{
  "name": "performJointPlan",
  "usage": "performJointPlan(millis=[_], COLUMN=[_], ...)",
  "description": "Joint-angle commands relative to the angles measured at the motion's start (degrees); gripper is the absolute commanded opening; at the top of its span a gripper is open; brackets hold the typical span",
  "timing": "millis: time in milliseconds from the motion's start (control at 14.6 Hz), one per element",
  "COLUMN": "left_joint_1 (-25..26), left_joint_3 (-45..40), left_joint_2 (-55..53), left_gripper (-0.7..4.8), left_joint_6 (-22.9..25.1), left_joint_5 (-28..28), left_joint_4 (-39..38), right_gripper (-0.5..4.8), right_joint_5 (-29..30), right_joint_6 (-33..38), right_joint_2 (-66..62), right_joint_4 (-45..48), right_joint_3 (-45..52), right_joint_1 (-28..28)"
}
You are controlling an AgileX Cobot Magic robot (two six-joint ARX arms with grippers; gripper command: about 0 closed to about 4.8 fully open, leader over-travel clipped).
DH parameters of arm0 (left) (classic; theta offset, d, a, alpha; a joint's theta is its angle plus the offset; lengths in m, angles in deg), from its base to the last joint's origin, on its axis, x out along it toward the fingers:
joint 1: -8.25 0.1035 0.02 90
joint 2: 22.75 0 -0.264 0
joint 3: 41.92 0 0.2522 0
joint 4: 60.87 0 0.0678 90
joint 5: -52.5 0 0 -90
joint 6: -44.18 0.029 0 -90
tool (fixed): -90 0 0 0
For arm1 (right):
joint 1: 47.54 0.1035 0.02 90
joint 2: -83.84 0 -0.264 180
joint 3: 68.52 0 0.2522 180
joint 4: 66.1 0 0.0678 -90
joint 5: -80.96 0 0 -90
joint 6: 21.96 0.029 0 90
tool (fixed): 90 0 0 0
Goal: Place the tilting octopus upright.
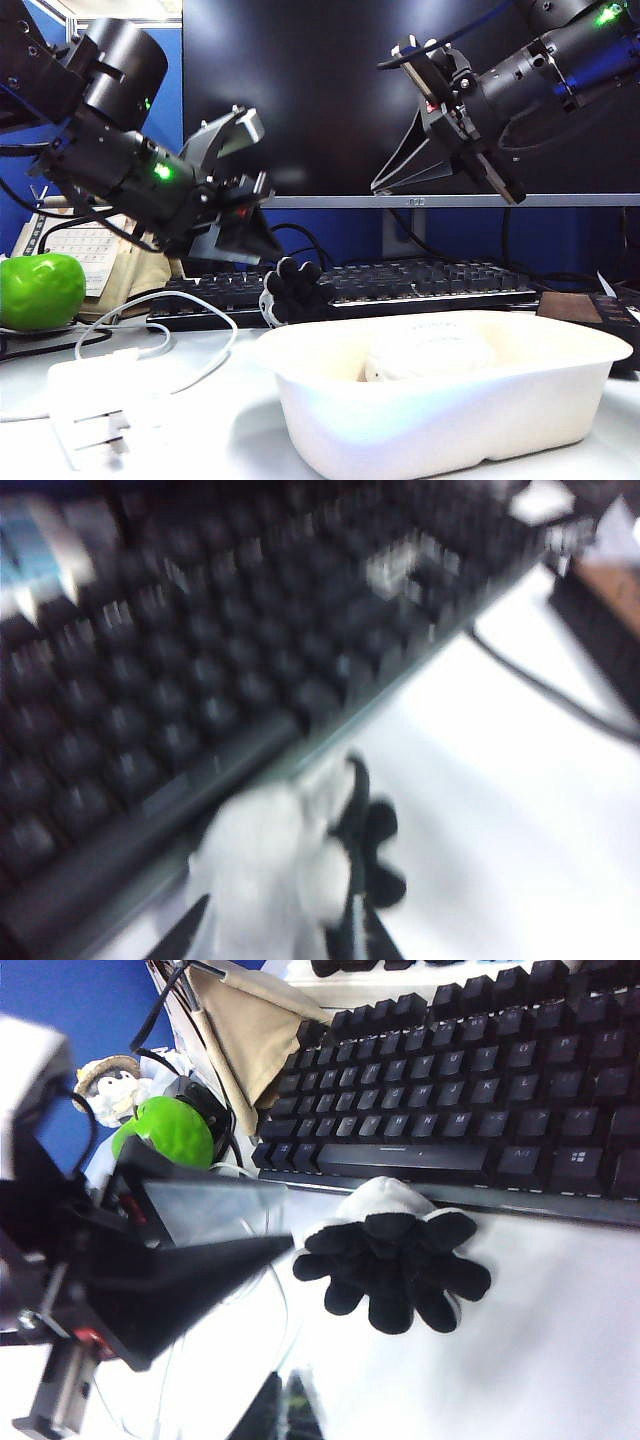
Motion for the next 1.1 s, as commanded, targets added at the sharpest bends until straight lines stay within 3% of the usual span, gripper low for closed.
performJointPlan(millis=[69,412,823,1097], left_joint_1=[-0.1,-2.8,-3.8,-4.4], left_joint_3=[0.4,0.4,0.4,0.4], left_joint_2=[0.0,-0.4,-1.7,-0.3], left_gripper=[1.83,1.83,1.83,1.83], left_joint_6=[-2.3,-2.5,0.3,0.2], left_joint_5=[0.9,3.9,-5.3,-4.8], left_joint_4=[0.3,-0.2,0.2,3.1], right_gripper=[-0.06,-0.06,-0.06,-0.06], right_joint_5=[-0.1,-0.1,0.1,0.0], right_joint_6=[-0.2,-0.2,-0.2,-1.1], right_joint_2=[0.2,0.2,0.2,0.2], right_joint_4=[0.6,0.6,0.1,-0.7], right_joint_3=[-0.2,-0.2,-0.2,-0.2], right_joint_1=[0.1,0.1,0.1,0.1])
